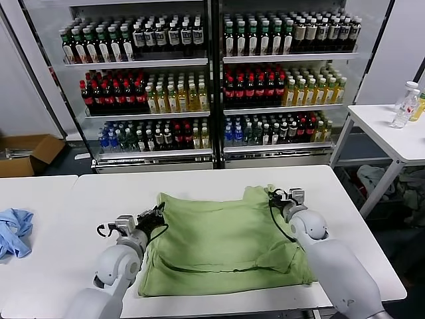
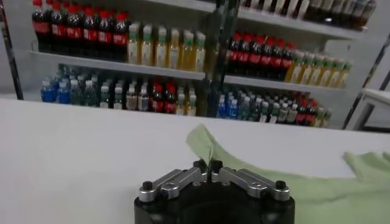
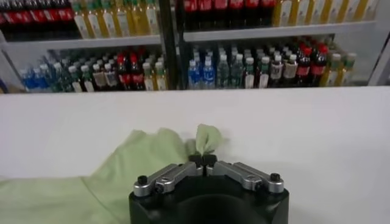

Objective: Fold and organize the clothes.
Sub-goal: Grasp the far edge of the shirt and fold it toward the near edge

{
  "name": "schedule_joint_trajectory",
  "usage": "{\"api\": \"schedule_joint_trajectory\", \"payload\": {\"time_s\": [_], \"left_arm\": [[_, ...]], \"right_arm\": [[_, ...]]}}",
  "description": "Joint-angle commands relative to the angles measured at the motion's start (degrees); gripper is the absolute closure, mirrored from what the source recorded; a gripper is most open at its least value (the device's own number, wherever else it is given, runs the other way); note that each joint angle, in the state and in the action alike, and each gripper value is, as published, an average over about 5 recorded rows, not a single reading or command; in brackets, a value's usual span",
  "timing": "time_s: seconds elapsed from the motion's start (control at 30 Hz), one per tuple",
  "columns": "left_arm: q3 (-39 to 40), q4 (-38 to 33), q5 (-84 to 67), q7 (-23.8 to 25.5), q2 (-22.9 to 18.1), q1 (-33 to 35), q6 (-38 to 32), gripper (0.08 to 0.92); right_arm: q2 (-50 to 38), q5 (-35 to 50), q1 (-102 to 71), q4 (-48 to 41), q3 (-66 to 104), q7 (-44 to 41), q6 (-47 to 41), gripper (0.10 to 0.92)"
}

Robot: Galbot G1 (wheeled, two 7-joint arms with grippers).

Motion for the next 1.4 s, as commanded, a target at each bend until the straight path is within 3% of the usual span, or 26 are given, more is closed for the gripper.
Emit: {"api": "schedule_joint_trajectory", "payload": {"time_s": [0.03,0.53,0.73,0.97,1.17,1.4], "left_arm": [[-1.5,-8.6,0.1,1.0,0.4,8.0,-0.6,0.913],[-4.6,-17.3,4.2,3.3,2.2,21.5,1.3,0.913],[-3.8,-15.6,12.9,5.6,2.3,23.6,3.2,0.913],[-3.3,-14.4,18.5,4.9,0.0,24.3,3.3,0.913],[-3.0,-17.0,24.8,3.6,-2.6,26.6,-1.2,0.828],[-3.7,-19.2,30.3,-6.3,-6.7,29.7,-9.0,0.629]], "right_arm": [[-4.2,1.6,-10.1,18.1,6.5,0.5,-0.4,0.918],[-7.4,1.6,-38.3,35.9,24.1,0.2,-0.9,0.918],[-5.7,-1.3,-42.6,34.8,24.3,0.2,-1.1,0.918],[-2.3,-6.2,-40.9,30.0,20.3,0.4,-2.6,0.915],[-1.3,-7.4,-40.6,31.8,20.6,-0.7,-1.9,0.792],[-1.6,-8.3,-44.7,36.7,23.7,-1.8,-0.7,0.567]]}}
